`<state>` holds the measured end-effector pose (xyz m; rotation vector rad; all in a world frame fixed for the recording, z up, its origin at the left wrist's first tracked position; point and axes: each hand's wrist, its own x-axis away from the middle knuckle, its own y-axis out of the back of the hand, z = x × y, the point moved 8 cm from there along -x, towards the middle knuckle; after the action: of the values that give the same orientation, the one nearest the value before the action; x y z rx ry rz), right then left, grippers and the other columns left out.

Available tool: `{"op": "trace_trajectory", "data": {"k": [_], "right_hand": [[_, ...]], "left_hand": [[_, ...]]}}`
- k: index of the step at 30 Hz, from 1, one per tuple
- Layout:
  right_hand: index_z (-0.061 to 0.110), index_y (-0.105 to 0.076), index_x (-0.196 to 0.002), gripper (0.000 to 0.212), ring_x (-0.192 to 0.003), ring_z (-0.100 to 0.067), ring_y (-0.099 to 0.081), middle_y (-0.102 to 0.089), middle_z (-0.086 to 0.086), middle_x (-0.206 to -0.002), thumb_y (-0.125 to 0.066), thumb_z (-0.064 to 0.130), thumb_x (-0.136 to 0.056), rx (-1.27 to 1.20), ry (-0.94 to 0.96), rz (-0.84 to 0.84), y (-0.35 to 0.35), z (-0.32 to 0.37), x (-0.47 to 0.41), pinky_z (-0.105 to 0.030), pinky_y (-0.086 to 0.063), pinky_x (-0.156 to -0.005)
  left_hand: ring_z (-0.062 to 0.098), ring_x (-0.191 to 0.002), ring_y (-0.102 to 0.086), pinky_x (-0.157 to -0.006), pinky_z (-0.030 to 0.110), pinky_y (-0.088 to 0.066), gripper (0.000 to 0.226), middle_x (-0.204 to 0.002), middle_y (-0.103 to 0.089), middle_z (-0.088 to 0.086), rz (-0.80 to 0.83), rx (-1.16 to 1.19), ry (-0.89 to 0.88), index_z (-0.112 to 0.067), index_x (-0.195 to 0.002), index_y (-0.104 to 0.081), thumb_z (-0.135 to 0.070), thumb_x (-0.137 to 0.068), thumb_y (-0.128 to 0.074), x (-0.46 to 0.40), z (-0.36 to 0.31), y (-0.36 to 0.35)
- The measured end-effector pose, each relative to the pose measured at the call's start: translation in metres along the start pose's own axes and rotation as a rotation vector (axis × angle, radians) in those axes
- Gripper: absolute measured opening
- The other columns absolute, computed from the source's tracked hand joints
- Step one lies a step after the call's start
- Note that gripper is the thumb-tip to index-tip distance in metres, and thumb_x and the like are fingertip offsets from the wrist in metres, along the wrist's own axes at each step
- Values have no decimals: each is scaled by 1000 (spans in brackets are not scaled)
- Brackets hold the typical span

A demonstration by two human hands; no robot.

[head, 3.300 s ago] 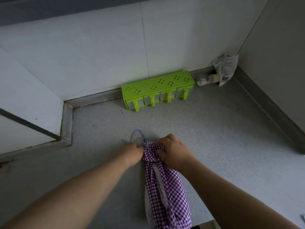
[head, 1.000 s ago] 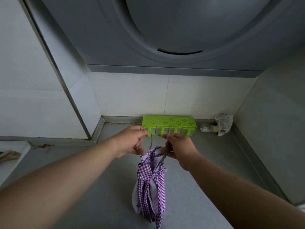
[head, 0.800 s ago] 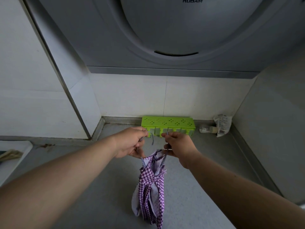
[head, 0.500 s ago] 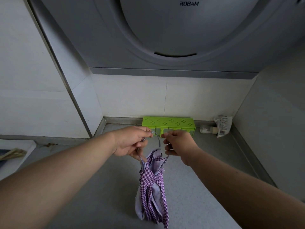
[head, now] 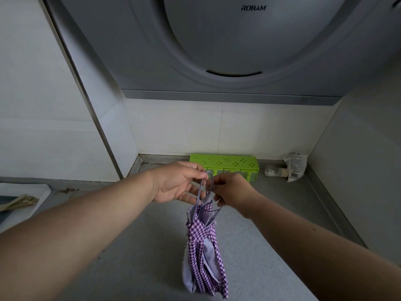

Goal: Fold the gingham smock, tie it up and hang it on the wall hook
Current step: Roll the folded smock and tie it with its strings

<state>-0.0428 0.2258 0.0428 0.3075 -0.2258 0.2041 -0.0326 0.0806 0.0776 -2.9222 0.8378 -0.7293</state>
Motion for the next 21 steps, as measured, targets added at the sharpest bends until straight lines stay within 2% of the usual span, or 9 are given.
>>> {"op": "trace_trajectory", "data": {"k": [2,6,9,12,15,18,21], "right_hand": [[12,-77,-87,18,-57,-11,-60,-69,5,-62,-65,1,-95,16,30,68,-7,7,4,-26,-55,-58],[6,-79,-95,10,-71,-20,-59,-71,-12,-80,-72,3,-89,-73,88,232,-22,17,13,-33,-54,-69],[10,-80,-86,6,-64,-17,-55,-68,-8,-72,-75,8,-89,-115,99,226,-22,20,14,-28,-49,-61],[13,-77,-74,15,-57,-14,-52,-62,-5,-63,-79,13,-89,-85,105,213,-22,20,13,-24,-45,-55],[4,-77,-82,10,-55,-8,-54,-66,1,-62,-76,10,-90,-21,137,271,-28,20,15,-21,-45,-56],[-3,-78,-99,16,-56,-8,-55,-68,-1,-65,-76,10,-90,-59,139,268,-27,18,16,-24,-46,-59],[6,-78,-89,8,-55,-4,-56,-68,5,-63,-76,13,-91,-78,154,245,-24,20,15,-20,-44,-58]], "left_hand": [[19,-71,-68,-56,32,-62,7,-90,-67,6,-43,-9,-38,-13,-97,-65,-10,-103,-62,-2,-2,-1],[12,-63,-60,-55,31,-61,9,-82,-69,0,-111,-29,-98,-15,-93,-70,-9,-100,-67,-4,-7,-1],[11,-64,-57,-53,32,-59,12,-78,-67,-2,-173,-67,-152,-17,-87,-74,-10,-97,-72,-5,-13,3],[10,-64,-57,-52,29,-54,13,-70,-63,-4,-235,-174,-214,-16,-85,-74,-10,-96,-72,-4,-22,7],[6,-63,-59,-60,23,-50,16,-66,-66,-7,-237,-366,-236,-19,-83,-75,-12,-97,-72,-5,-25,2],[-1,-61,-59,-58,14,-46,15,-64,-69,-12,-275,-398,-263,-16,-85,-75,-10,-97,-71,-7,-21,-1],[2,-60,-59,-57,14,-46,9,-67,-70,-7,-277,-314,-257,-11,-89,-77,-9,-96,-71,-9,-17,0]]}}
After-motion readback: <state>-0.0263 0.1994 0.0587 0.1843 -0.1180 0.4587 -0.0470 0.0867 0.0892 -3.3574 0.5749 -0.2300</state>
